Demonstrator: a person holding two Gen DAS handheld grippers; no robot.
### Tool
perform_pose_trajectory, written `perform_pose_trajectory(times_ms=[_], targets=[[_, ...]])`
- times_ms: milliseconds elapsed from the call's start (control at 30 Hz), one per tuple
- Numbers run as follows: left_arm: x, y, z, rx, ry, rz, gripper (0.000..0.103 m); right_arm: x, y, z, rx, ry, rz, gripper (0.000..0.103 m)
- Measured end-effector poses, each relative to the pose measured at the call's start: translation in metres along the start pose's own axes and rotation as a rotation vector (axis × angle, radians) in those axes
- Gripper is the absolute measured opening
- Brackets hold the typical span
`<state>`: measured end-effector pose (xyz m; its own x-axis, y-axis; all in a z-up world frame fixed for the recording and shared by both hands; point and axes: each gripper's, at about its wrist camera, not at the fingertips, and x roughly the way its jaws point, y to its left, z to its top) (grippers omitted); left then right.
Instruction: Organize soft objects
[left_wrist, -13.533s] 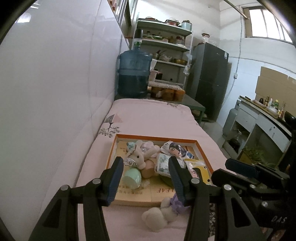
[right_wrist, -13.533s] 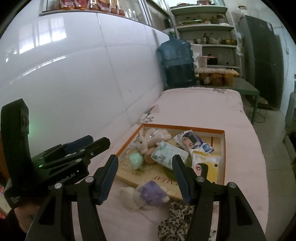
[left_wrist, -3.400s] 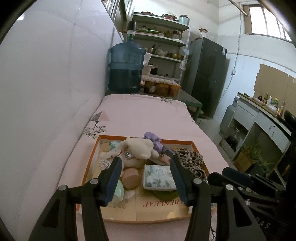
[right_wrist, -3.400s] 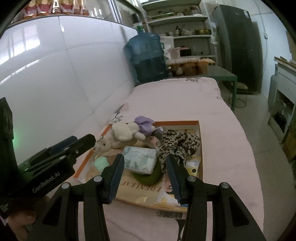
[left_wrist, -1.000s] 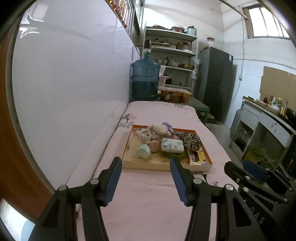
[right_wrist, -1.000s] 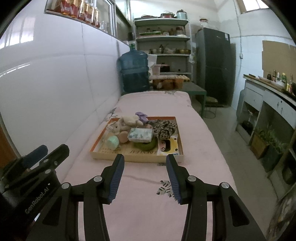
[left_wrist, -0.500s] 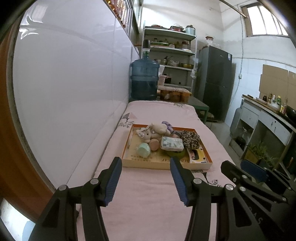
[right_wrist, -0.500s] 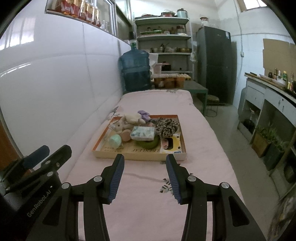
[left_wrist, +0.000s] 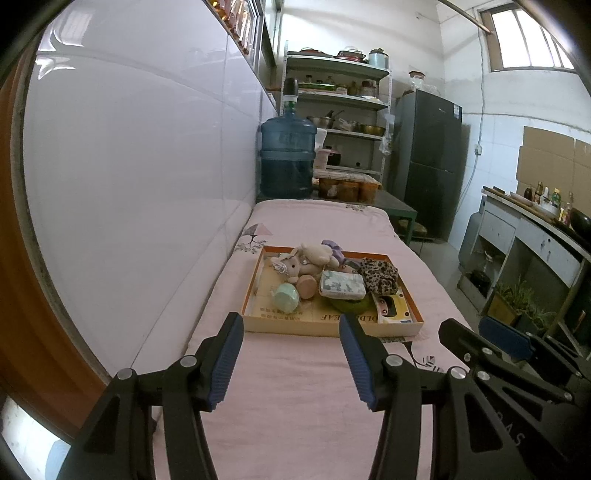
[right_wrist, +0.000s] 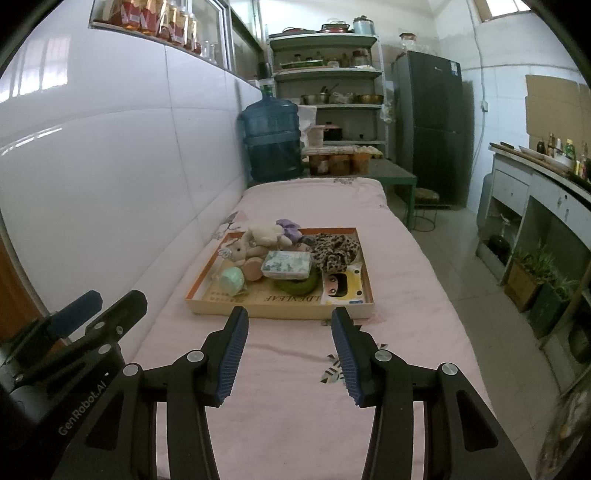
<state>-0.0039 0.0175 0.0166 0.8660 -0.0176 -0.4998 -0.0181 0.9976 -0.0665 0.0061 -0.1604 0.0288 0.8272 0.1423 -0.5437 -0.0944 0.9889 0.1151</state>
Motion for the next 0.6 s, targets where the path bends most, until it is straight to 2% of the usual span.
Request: perform_pose_trajectory(times_ms=[600], targets=[[0.0002,-0.0019,0.0005,0.001,-0.002,0.001,0.054,0.0006,0.0016,0.0002,-0.001,-0.002,0.0,0.049]])
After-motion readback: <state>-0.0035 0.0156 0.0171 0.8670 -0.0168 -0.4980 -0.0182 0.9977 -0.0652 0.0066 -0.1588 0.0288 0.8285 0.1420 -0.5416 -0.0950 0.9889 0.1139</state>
